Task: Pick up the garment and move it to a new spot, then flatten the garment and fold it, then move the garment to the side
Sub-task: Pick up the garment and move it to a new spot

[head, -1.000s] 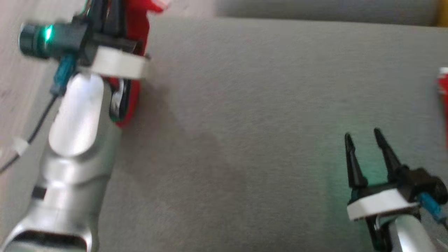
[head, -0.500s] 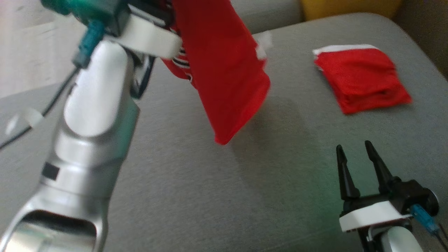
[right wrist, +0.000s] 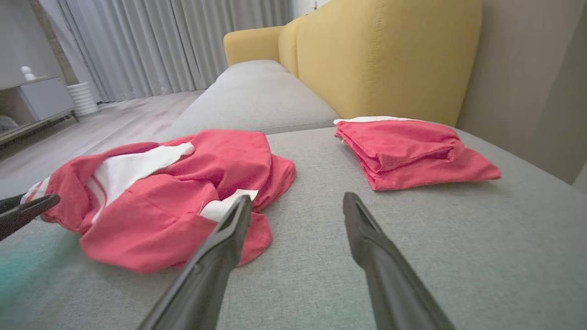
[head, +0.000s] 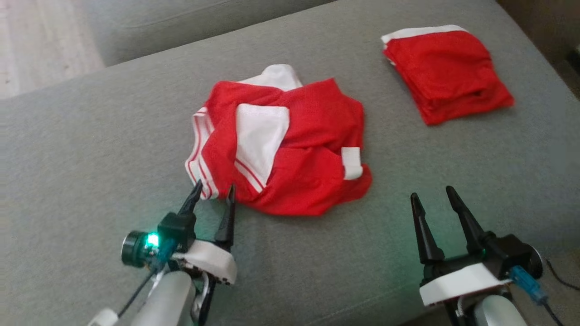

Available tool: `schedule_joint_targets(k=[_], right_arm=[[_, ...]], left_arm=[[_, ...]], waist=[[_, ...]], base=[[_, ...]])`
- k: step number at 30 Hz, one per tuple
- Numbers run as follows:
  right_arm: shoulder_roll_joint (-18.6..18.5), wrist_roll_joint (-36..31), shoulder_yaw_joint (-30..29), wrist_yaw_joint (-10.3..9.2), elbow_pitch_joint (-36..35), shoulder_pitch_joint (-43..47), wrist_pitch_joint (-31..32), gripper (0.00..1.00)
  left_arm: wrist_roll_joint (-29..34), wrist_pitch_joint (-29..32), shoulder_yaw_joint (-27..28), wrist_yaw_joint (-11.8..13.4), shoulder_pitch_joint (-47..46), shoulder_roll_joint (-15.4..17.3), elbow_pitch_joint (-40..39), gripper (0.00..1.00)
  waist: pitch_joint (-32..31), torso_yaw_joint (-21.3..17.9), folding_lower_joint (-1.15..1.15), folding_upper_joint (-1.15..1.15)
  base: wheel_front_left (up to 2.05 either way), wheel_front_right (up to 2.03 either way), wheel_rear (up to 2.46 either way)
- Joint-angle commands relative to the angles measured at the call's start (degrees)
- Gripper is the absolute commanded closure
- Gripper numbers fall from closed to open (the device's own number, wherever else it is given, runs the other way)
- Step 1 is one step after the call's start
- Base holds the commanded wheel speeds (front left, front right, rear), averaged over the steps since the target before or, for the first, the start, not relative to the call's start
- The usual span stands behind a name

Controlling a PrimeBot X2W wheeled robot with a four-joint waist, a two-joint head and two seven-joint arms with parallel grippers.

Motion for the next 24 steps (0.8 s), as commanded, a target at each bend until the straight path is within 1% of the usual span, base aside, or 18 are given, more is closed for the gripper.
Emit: schedule_joint_targets(k=[1, 8, 11, 14, 18, 24], right_arm=[[-0.1, 0.5, 1.2, -0.04, -1.4, -1.6, -0.2, 0.00], [-0.1, 0.6, -1.2, -0.04, -0.5, 1.9, -0.2, 0.00], [0.0, 0.3, -2.3, -0.04, -0.7, 3.2, -0.2, 0.00], [0.0, 0.2, -3.8, -0.04, -1.1, 4.8, -0.2, 0.00], [0.0, 0.2, -5.4, -0.04, -1.6, 6.8, -0.2, 0.00], [0.1, 1.4, -5.2, -0.04, -1.8, 9.0, -0.2, 0.00]], left_arm=[[-0.5, -0.9, 2.2, 0.9, -1.7, 0.1, -4.3, 0.00], [0.5, -1.0, 6.8, 6.0, 12.7, -0.7, -20.1, 0.00], [-0.2, -1.0, 8.0, 7.6, 18.0, -0.8, -26.6, 0.00], [0.7, -1.0, 8.6, 8.8, 22.3, -0.8, -31.8, 0.00], [1.0, -1.0, 9.3, 9.1, 26.9, -0.8, -36.0, 0.00], [3.2, -1.0, 9.6, 8.1, 29.8, -0.8, -36.4, 0.00]], waist=[[-1.2, 2.8, -0.01, 0.00], [-7.3, 11.9, -0.01, 0.00], [-9.4, 15.3, -0.01, 0.00], [-11.2, 18.4, -0.01, 0.00], [-12.9, 21.2, -0.01, 0.00], [-13.9, 22.7, -0.01, 0.00]], base=[[0.00, 0.00, 0.00], [0.00, 0.00, 0.00], [0.00, 0.00, 0.00], [0.00, 0.00, 0.00], [0.00, 0.00, 0.00], [0.00, 0.00, 0.00]])
